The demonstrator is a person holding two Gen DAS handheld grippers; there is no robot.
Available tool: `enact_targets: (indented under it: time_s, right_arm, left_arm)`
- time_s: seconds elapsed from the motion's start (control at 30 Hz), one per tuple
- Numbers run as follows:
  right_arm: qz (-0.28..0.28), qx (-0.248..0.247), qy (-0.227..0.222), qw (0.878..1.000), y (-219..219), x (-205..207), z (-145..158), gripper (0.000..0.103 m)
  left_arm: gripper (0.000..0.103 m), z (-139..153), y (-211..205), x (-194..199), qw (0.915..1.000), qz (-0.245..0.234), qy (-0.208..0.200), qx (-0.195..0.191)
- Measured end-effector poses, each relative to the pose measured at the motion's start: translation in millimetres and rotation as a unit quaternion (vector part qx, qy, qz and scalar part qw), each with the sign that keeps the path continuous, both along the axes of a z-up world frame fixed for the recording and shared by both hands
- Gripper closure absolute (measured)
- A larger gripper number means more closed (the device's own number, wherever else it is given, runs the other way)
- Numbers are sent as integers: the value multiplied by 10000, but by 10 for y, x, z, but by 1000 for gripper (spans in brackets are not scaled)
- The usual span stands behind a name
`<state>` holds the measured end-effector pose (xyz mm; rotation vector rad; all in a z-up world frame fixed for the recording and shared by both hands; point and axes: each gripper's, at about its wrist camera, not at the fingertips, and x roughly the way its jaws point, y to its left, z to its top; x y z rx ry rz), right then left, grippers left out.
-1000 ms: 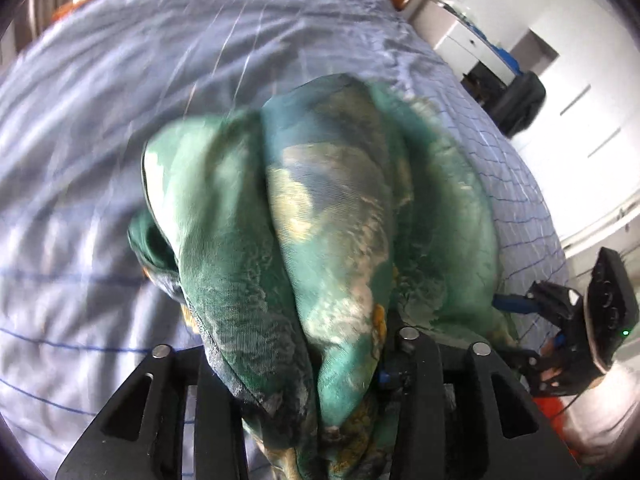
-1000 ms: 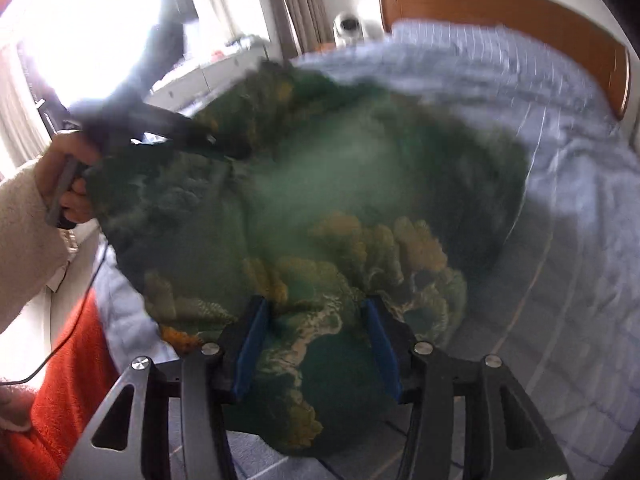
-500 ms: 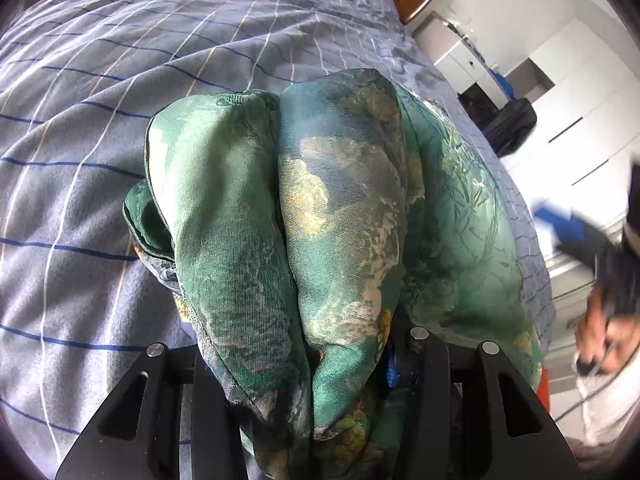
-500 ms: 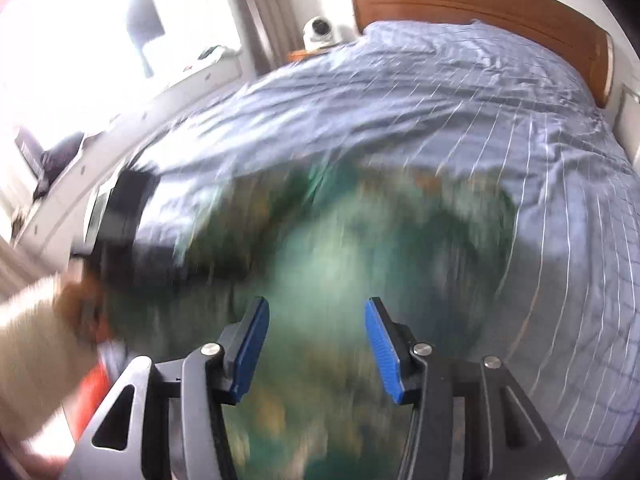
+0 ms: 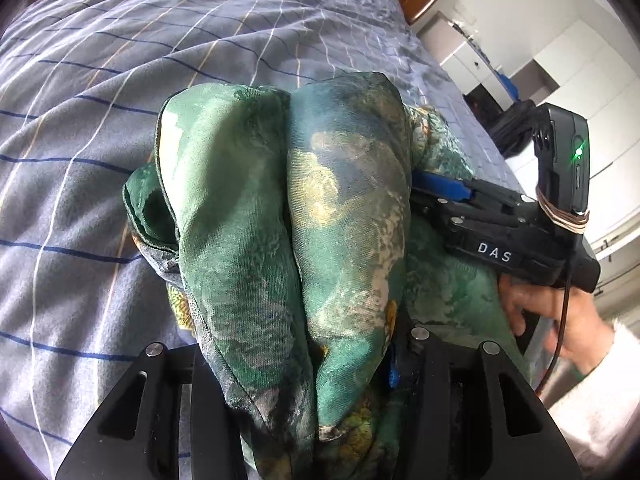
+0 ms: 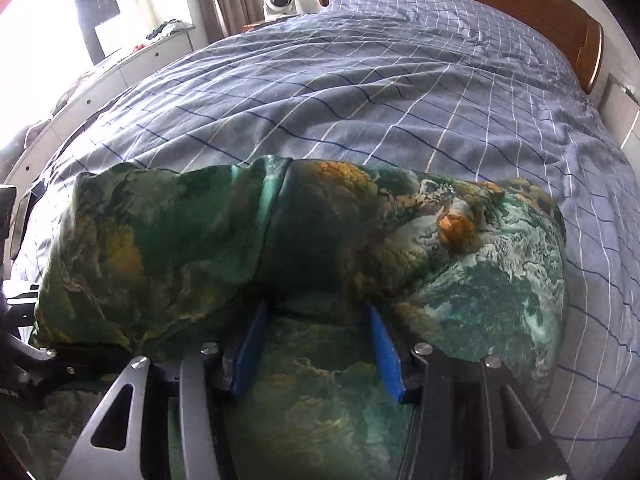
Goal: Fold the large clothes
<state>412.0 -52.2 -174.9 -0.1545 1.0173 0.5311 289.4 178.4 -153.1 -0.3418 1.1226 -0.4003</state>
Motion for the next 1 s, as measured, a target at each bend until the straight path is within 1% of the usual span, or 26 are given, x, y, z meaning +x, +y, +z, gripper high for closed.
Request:
enact_targets:
  time_s: [0.1, 0.17, 0.27, 0.33, 0.43, 0.53, 0.6, 0.67, 0.7, 0.8, 0.87, 0.93, 0.97, 1.0]
  right_arm:
    - [-23, -77, -102, 9999, -21, -58, 150, 52]
    - [38, -228, -185, 9996, -46, -208, 311, 52]
    - [249, -128, -352, 9990, -159, -568, 569, 52]
    - [448, -137, -544, 9974, -297, -949, 700, 52]
    - [595, -62, -713, 9957, -490, -1438, 763, 52]
    - [519, 52, -709, 9961, -608, -1742, 669, 52]
    - [397, 110, -577, 9975, -649, -1762, 515, 52]
    - [279, 206, -423, 9985, -670, -1694, 352, 51]
    - [266, 175, -400, 9987, -650, -1659, 277, 51]
    - [359, 22, -612, 9975, -582, -1647, 191, 50]
    - [340, -2, -665, 9972, -582, -1655, 201, 50]
    - [307, -22, -617, 9976, -586, -1662, 264, 50]
    - [283, -93, -617, 9977, -577, -1668, 369, 50]
    - [267, -124, -703, 9971, -554, -1718, 484, 50]
  left_arm:
    - [55, 18, 4, -35, 10000, 3, -22, -9]
    - [55, 33, 2, -53, 10000, 11, -39, 21]
    - [55, 40, 8, -62, 10000, 33, -42, 18]
    - [54, 39, 11, -64, 10000, 30, -46, 10]
    - [54, 39, 0, -56, 10000, 40, -54, 2]
    - [54, 45, -20, -51, 10000, 58, -74, -2]
    - [53, 42, -25, -55, 9999, 63, -81, 5]
    - [53, 45, -50, -60, 9999, 59, -100, 65]
    - [53, 45, -52, -70, 9999, 66, -104, 90]
    - [53, 45, -67, -68, 9998, 120, -123, 140]
    - [52, 45, -61, -77, 9997, 139, -142, 127]
    - [52, 66, -56, -85, 9997, 160, -160, 112]
    - [52, 86, -56, -93, 9996, 167, -175, 122]
    - [48, 116, -58, -103, 9995, 186, -191, 138]
